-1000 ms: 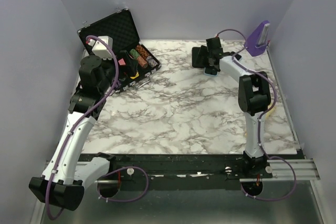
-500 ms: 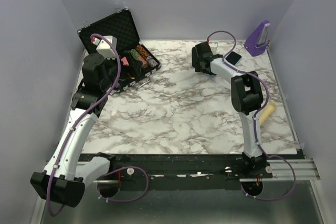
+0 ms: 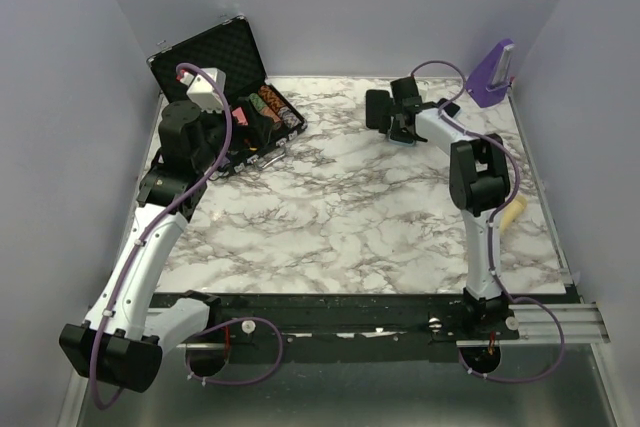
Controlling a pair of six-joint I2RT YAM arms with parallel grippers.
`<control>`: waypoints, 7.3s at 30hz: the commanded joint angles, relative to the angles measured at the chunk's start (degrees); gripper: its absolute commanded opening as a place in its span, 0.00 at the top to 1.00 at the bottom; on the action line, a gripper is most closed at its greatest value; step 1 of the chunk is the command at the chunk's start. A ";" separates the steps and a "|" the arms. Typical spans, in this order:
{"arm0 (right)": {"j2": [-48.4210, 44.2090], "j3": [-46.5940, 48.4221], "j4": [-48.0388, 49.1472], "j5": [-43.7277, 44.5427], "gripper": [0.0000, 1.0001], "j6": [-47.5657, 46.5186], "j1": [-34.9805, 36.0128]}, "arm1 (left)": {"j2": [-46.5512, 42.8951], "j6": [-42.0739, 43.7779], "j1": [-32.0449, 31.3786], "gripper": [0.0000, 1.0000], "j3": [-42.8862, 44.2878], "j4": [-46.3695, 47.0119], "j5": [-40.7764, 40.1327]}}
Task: Take the phone out of the phone case
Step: Pick up the phone at the center of the board, then adjust the phone.
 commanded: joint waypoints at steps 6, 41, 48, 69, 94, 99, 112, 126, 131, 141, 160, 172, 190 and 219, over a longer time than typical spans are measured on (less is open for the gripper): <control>1.83 -2.59 -4.07 -5.63 0.20 -1.63 -2.37 | 0.44 -1.20 -0.24 0.01 1.43 0.45 2.46; -46.77 -56.11 22.47 -16.10 0.99 -14.90 26.46 | 5.00 -19.47 0.10 0.03 -7.43 -6.93 20.19; -51.68 -60.14 27.03 -15.92 0.99 -12.45 26.46 | 10.71 -33.51 -0.76 0.08 -19.20 12.01 31.89; -64.52 -64.28 27.92 -26.37 0.99 -7.43 26.46 | 35.33 -53.59 -16.23 0.55 -15.09 43.44 28.47; -67.34 -62.34 48.17 -55.35 0.11 29.02 13.03 | 11.96 -52.95 -11.75 1.00 -14.64 47.62 23.73; -65.76 -66.83 70.94 -64.15 0.25 40.10 11.79 | 8.35 -55.60 -11.84 1.00 -17.99 50.29 21.62; -64.62 -65.17 81.48 -68.49 0.24 46.11 11.87 | 5.36 -55.43 -13.15 1.00 -17.99 50.02 18.54; -55.66 -60.25 89.87 -61.44 0.79 51.89 12.05 | 0.26 -53.76 -15.80 1.00 -20.45 48.45 15.90; -51.35 -59.36 94.01 -67.06 0.99 51.29 12.05 | -2.63 -45.88 -15.53 0.47 -18.88 39.16 15.82; -49.60 -43.03 38.78 -75.59 0.99 11.15 11.35 | -14.24 -7.29 -9.22 0.14 -3.68 -17.45 -7.21; -45.45 -26.05 -7.67 -91.06 0.99 -25.62 12.14 | 4.91 5.56 -12.54 0.15 3.01 -14.84 36.02; -46.33 -27.19 -7.16 -94.40 0.99 -25.89 13.63 | 11.06 10.75 -15.62 0.22 3.71 -17.11 42.27; -48.96 -28.77 4.43 -93.46 0.47 -15.63 13.54 | 8.18 8.92 -17.99 1.00 1.26 -13.71 42.03; -46.68 -57.43 106.52 -75.67 0.99 55.44 12.05 | -2.12 -24.17 -15.09 0.82 -7.28 16.75 32.78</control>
